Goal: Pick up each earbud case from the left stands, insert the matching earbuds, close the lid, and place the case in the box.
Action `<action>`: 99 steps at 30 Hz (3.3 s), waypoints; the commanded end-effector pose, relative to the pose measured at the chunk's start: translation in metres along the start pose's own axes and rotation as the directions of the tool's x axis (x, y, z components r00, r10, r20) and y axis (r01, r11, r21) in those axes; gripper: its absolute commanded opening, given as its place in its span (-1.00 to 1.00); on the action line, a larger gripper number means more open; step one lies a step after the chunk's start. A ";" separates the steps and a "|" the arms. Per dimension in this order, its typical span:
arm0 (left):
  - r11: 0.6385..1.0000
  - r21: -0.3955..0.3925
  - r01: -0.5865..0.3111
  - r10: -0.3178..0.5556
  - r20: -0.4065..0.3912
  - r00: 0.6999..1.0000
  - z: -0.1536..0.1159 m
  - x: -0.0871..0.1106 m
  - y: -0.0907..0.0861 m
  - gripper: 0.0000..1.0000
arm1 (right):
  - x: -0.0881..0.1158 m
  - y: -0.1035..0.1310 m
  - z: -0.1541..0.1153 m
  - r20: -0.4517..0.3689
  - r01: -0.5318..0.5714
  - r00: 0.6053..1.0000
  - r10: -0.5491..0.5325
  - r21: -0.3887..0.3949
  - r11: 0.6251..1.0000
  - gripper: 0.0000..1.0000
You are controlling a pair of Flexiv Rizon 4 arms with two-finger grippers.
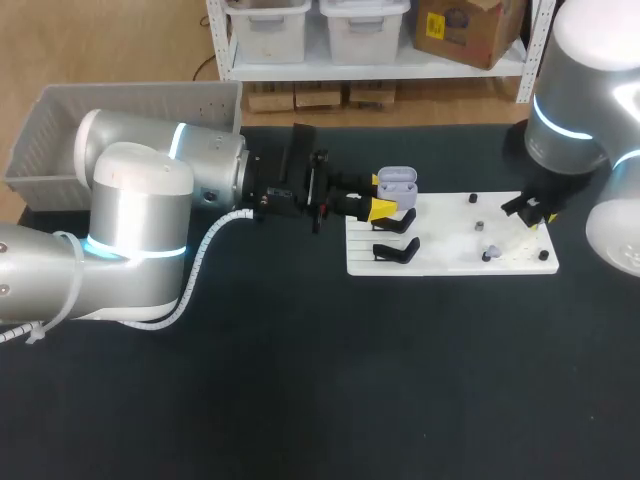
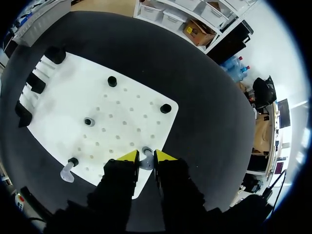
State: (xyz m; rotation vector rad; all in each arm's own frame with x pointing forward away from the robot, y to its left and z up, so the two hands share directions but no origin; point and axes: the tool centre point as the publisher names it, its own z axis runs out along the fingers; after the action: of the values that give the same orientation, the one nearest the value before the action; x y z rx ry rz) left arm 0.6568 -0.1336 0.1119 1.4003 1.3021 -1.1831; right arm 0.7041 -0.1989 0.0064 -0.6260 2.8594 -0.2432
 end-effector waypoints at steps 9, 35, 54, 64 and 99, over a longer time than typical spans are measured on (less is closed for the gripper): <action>1.000 0.001 0.001 -0.001 -0.002 1.000 0.000 0.000 0.001 -1.00 | 0.004 0.005 -0.023 0.020 -0.014 1.000 0.014 0.030 0.999 -1.00; 1.000 0.001 0.001 -0.001 -0.002 1.000 0.000 0.000 0.001 -1.00 | 0.022 0.131 -0.200 -0.001 -0.231 0.972 0.233 -0.122 0.965 -1.00; 1.000 0.001 0.001 -0.001 -0.002 1.000 0.000 0.000 0.001 -1.00 | 0.008 0.147 -0.204 -0.052 -0.466 0.885 0.463 -0.084 0.881 -1.00; 1.000 0.001 0.001 -0.001 -0.002 1.000 0.000 0.000 0.001 -1.00 | -0.011 0.162 -0.203 -0.099 -0.682 0.729 0.677 -0.025 0.731 -1.00; 0.997 -0.038 -0.064 0.065 0.008 0.998 0.018 -0.001 -0.003 -1.00 | -0.034 0.172 -0.195 -0.068 -0.807 0.586 0.808 0.038 0.589 -1.00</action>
State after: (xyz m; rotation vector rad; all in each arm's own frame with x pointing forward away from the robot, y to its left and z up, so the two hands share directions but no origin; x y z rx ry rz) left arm 0.6527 -0.1505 0.1101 1.3986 1.2568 -1.1188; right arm 0.6171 -0.0105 0.1674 0.7482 2.8588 -0.1043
